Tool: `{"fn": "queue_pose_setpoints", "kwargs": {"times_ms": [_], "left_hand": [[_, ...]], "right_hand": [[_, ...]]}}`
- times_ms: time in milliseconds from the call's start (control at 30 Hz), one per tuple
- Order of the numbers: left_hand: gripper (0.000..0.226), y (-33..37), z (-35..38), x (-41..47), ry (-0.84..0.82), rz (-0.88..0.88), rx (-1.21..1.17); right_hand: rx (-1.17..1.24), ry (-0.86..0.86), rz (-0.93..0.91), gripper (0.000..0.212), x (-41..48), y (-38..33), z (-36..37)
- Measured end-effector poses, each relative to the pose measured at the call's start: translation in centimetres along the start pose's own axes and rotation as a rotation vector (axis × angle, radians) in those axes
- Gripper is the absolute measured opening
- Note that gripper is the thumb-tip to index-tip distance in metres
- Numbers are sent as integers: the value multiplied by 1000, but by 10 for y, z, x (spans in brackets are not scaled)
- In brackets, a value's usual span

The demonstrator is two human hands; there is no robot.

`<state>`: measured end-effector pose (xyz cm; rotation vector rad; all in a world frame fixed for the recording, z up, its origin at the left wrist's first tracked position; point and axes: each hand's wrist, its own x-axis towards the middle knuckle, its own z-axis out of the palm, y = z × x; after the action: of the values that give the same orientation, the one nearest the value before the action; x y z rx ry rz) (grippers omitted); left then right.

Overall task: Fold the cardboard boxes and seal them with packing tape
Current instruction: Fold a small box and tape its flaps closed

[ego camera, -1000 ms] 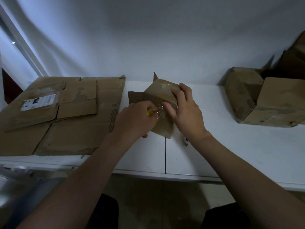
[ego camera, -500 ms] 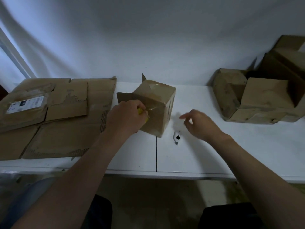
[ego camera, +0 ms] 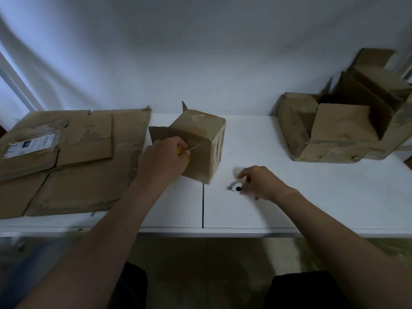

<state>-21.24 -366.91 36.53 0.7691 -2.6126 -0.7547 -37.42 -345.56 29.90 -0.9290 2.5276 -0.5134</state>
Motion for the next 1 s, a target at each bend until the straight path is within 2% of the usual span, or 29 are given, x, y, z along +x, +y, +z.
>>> {"fn": "queue_pose_setpoints", "kwargs": {"times_ms": [100, 200, 267, 367, 400, 500, 567, 767, 1000], "left_hand": [[23, 2, -2, -1, -44, -22, -33], [28, 3, -6, 0, -44, -44, -46], [20, 4, -8, 1, -43, -54, -36], [17, 1, -7, 5, -48, -51, -20], [17, 1, -6, 5, -57, -56, -20], [16, -1, -5, 5, -62, -66, -40], [19, 0, -6, 4, -37, -62, -40], [29, 1, -4, 7, 27, -60, -16], [28, 2, -3, 10, 67, -52, -8]], "right_hand": [[149, 32, -60, 24, -12, -14, -20], [334, 309, -297, 11, -33, -50, -48], [412, 472, -439, 14, -43, -74, -56], [275, 656, -630, 17, -43, -99, -45], [233, 662, -651, 17, -37, -103, -39], [168, 574, -545, 17, -21, -107, -25], [146, 577, -504, 19, -13, -104, -18], [90, 634, -508, 22, -7, -106, -16], [37, 651, -473, 27, -3, -113, -8]]}}
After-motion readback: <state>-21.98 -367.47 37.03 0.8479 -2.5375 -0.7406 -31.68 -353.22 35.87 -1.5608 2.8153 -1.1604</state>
